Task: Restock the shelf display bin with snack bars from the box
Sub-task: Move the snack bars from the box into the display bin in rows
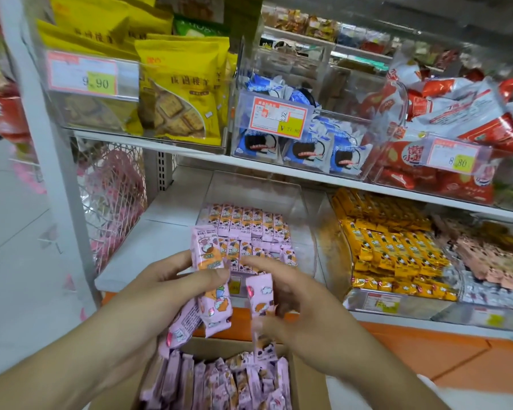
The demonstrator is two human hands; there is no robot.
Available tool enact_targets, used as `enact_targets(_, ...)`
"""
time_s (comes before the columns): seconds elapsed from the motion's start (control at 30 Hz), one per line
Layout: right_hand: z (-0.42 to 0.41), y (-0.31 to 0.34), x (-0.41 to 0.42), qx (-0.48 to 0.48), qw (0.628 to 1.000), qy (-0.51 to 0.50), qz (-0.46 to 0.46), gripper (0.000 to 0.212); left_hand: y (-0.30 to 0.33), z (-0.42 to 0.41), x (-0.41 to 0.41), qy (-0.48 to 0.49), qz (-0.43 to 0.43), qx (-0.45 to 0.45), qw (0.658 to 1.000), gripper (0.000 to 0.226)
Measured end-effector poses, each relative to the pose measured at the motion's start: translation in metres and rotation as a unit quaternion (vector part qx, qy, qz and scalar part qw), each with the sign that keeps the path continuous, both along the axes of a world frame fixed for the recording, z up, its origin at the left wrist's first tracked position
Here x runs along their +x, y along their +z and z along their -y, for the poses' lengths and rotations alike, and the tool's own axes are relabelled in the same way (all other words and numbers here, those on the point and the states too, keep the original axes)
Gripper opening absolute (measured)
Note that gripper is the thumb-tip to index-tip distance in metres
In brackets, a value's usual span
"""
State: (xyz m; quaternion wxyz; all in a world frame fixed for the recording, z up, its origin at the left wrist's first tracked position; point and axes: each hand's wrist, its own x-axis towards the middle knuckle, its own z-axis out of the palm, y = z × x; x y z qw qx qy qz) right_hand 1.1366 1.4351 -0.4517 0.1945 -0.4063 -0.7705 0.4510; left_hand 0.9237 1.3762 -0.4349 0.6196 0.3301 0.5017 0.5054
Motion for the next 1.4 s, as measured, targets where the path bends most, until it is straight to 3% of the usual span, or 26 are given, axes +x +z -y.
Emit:
enact_targets(0.07, -0.009, 0.006, 0.002, -0.004, 0.997, -0.052, -0.048, 0.078, 0.003, 0.000, -0.001, 0.003, -0.024, 0.004, 1.000, 0.024)
enact_targets(0.13, -0.025, 0.013, 0.003, 0.041, 0.990, -0.121, -0.065, 0.061, 0.004, -0.001, -0.004, 0.004, -0.050, 0.001, 0.999, 0.022)
enact_targets(0.23, -0.060, 0.016, -0.002, 0.128, 0.974, -0.183, -0.027, 0.042, 0.000, -0.005, -0.010, 0.016, -0.070, 0.007, 0.997, 0.019)
enact_targets(0.37, -0.113, 0.009, -0.022, 0.146, 0.964, -0.215, 0.064, 0.042, -0.006, -0.015, -0.014, 0.022, -0.090, 0.012, 0.996, 0.016)
enact_targets(0.57, -0.160, -0.032, -0.038, 0.135, 0.946, -0.161, 0.247, 0.042, -0.024, -0.029, -0.028, 0.002, -0.143, 0.070, 0.987, 0.020)
enact_targets(0.7, -0.167, -0.044, -0.037, 0.107, 0.945, -0.145, 0.272, 0.047, -0.039, -0.036, -0.035, -0.003, -0.180, 0.071, 0.981, 0.024)
enact_targets(0.83, -0.168, -0.041, -0.034, 0.092, 0.939, -0.091, 0.317, 0.071, -0.036, -0.034, -0.034, -0.034, -0.160, 0.059, 0.985, 0.041)
enact_targets(0.93, -0.170, -0.041, -0.036, 0.112, 0.931, -0.079, 0.339, 0.071, -0.031, -0.031, -0.031, -0.045, -0.149, 0.042, 0.987, 0.046)
enact_targets(1.07, -0.170, -0.042, -0.036, 0.112, 0.922, -0.054, 0.368, 0.071, -0.032, -0.030, -0.028, -0.038, -0.115, 0.037, 0.992, 0.029)
enact_targets(1.17, -0.169, -0.041, -0.038, 0.117, 0.902, -0.020, 0.414, 0.073, -0.029, -0.029, -0.027, -0.020, -0.079, 0.008, 0.997, 0.014)
enact_targets(1.3, -0.164, -0.044, -0.037, 0.128, 0.859, 0.024, 0.496, 0.061, -0.035, -0.033, -0.029, -0.034, -0.088, 0.011, 0.996, 0.025)
enact_targets(1.4, -0.154, -0.037, -0.037, 0.187, 0.831, 0.025, 0.523, 0.075, -0.036, -0.034, -0.029, -0.044, -0.093, 0.000, 0.995, 0.027)
